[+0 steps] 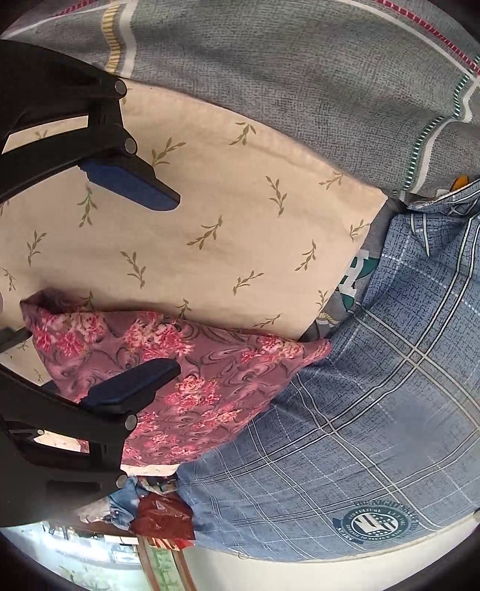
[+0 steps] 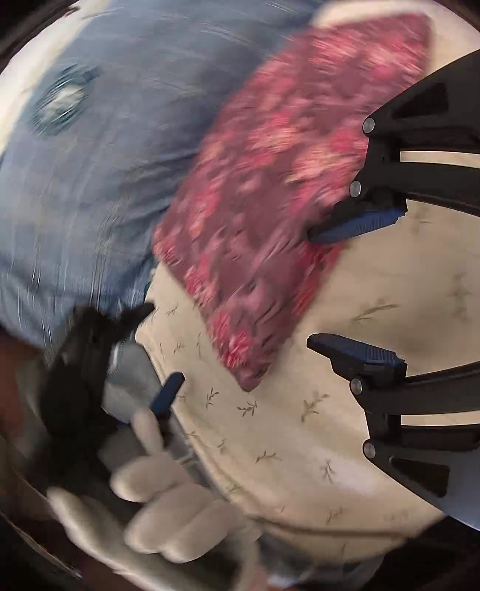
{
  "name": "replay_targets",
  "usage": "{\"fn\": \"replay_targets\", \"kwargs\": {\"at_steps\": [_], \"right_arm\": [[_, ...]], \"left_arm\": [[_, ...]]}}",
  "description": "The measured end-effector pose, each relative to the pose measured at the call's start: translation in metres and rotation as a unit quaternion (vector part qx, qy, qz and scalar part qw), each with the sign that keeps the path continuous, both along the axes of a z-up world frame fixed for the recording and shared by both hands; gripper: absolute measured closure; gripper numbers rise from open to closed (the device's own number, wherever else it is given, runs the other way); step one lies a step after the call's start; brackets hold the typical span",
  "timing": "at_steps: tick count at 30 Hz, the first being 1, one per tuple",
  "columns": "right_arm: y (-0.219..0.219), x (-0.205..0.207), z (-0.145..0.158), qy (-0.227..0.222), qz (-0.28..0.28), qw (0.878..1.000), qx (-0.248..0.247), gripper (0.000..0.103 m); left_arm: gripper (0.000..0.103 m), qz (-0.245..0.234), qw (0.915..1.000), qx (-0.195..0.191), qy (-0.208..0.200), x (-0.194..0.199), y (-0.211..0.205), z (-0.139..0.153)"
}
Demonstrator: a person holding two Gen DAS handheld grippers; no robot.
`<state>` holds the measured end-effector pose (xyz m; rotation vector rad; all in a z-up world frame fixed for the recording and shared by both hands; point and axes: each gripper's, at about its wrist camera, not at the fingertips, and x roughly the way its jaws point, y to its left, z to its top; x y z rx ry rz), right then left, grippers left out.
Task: Fold small clothes
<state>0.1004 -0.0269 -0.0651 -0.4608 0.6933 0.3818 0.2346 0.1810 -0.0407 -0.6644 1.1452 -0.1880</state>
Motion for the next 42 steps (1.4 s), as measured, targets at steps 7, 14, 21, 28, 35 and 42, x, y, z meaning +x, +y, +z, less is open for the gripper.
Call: {"fn": "replay_targets", "kwargs": {"at_steps": [7,14,21,28,35,42], "right_arm": [[0.036,0.011,-0.012,-0.089,0.013,0.991,-0.102,0.048],[0.002,-0.025,0.005,-0.102,0.014,0.994,-0.047,0.028],[0.037,-0.007,-0.014,-0.147,0.06,0.977,-0.145,0.027],[0.031,0.042,-0.013,-0.094,0.067,0.986,-0.123,0.098],[-0.045,0.034,0.016,-0.051,0.027,0.997,0.043,0.098],[-0.065,0.049,-0.001,-0.012,0.037,0.994,0.104,0.098]], "left_arm": [[0.021,0.001,0.9996,-0.018,0.021,0.005,0.006,-0.012],[0.021,-0.002,0.9997,-0.02,0.016,0.005,0.004,-0.008],[0.021,-0.009,0.9998,-0.012,0.016,0.004,0.002,-0.009],[0.021,-0.011,0.9993,-0.036,0.004,0.006,0.007,-0.009],[0.021,-0.057,0.9883,-0.141,0.007,0.028,-0.02,-0.02],[0.021,-0.088,0.9836,-0.147,0.057,0.093,-0.054,-0.029]]}}
